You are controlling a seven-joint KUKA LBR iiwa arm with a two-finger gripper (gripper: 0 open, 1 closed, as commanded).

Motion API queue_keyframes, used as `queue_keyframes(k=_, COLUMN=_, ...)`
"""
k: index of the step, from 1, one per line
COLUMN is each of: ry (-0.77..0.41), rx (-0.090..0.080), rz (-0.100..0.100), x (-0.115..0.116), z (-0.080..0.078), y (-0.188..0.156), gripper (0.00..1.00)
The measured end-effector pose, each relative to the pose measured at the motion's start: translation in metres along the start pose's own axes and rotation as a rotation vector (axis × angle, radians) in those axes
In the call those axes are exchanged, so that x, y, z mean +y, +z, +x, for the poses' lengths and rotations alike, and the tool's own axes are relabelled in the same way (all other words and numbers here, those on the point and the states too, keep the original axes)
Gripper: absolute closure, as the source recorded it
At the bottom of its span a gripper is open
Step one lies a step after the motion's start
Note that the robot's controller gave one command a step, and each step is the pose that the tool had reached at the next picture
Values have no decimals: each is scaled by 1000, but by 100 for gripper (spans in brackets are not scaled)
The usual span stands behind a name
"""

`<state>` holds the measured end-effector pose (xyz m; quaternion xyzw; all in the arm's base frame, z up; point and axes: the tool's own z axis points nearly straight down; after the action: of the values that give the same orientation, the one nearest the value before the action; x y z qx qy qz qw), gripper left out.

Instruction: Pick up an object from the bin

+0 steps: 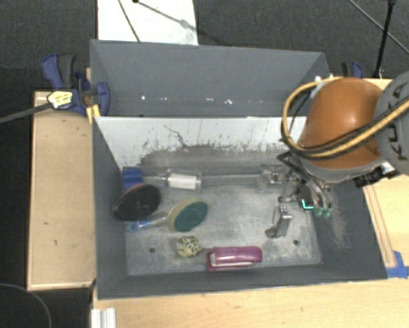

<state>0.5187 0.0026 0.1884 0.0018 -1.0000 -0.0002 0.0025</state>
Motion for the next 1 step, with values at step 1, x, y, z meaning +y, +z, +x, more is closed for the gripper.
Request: queue_keyframes(k=1, ry=-57, rx=2, rz=-1, x=41, z=31, y=70, gripper=0)
